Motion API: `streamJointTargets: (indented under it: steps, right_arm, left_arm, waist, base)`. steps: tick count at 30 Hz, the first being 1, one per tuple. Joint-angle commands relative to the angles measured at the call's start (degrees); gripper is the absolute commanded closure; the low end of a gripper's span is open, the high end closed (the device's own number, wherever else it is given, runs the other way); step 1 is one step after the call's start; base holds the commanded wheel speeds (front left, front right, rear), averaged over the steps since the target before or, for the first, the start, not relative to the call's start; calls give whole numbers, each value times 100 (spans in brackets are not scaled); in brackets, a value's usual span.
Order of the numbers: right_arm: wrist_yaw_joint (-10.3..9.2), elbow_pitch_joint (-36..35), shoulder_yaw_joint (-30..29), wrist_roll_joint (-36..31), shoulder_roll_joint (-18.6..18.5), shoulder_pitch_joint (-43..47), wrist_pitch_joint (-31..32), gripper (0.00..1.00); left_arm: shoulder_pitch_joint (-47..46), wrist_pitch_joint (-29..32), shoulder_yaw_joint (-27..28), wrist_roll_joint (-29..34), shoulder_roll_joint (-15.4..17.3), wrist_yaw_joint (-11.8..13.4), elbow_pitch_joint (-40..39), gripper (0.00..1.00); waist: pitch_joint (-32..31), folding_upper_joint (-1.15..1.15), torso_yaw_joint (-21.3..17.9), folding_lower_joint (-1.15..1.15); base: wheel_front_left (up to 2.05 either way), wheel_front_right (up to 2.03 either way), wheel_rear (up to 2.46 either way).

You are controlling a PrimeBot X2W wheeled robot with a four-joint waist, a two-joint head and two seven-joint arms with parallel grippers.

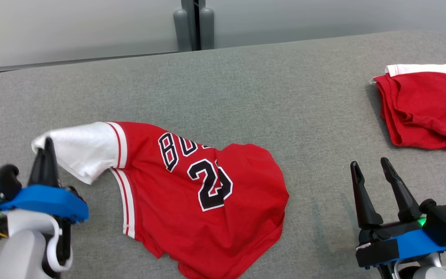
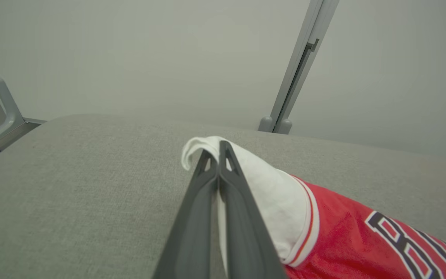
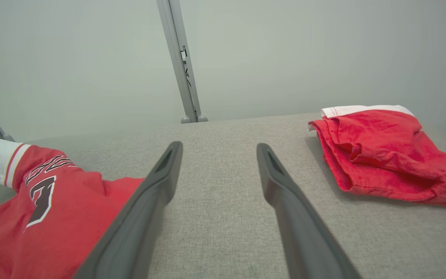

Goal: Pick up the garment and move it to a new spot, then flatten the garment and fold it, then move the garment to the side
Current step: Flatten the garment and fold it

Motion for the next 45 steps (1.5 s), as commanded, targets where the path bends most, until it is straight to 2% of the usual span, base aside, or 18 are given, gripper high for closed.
streamJointTargets:
  steps: [1,2,3,4,5,7,10,14,16,21,30,33,45]
  right_arm:
    - [0,-24,11,-22,-67,-89,22,0]
    - [0,-32,13,-21,-77,-99,27,0]
    - [0,-38,19,-25,-91,-109,33,0]
    - [0,-44,34,-28,-106,-127,40,0]
    - [0,-51,57,-35,-123,-143,49,0]
    - [0,-75,77,-49,-147,-146,64,0]
    - [0,-116,89,-62,-199,-133,58,0]
    - [0,-219,143,-102,-234,-52,109,0]
    - [0,-265,156,-120,-258,-5,139,0]
    - [0,-341,146,-149,-279,129,231,0]
    - [0,-433,91,-204,-218,286,304,0]
    - [0,-445,89,-218,-194,340,308,0]
    - [0,-439,156,-215,-196,322,336,0]
  left_arm:
    - [111,-142,15,-140,-125,-139,364,100]
    - [116,-231,17,-220,-207,-226,581,100]
    - [100,-326,12,-263,-233,-323,808,92]
    - [59,-422,31,-329,-277,-397,1014,35]
    - [8,-526,41,-328,-312,-467,1202,0]
    - [-79,-714,65,-270,-389,-559,1451,0]
    - [-30,-854,188,-1,-445,-437,1446,0]
    - [369,-868,466,590,-597,-166,690,0]
    - [594,-865,502,860,-682,-112,254,0]
    - [1123,-866,192,1325,-798,-60,-483,0]
    - [1663,-384,-241,1813,-573,122,-1256,0]
    - [1790,-299,-270,1893,-485,178,-1390,0]
    - [1893,-328,-236,1751,-540,251,-1768,0]
  waist:
    - [34,0,40,0]
    - [47,0,63,0]
    - [52,0,86,0]
    - [54,0,102,0]
    - [51,0,111,0]
    - [31,0,128,0]
    - [-62,0,153,0]
    - [-242,0,160,0]
    - [-331,0,162,0]
    - [-534,0,185,0]
    - [-705,0,178,0]
    - [-719,0,193,0]
    - [-698,0,248,0]
  base:
    - [0,0,0]
    - [0,0,0]
    - [0,0,0]
    - [0,0,0]
    - [0,0,0]
    - [0,0,0]
    - [0,0,0]
    - [0,0,0]
    - [0,0,0]
    - [0,0,0]
    - [0,0,0]
    - [0,0,0]
    - [0,0,0]
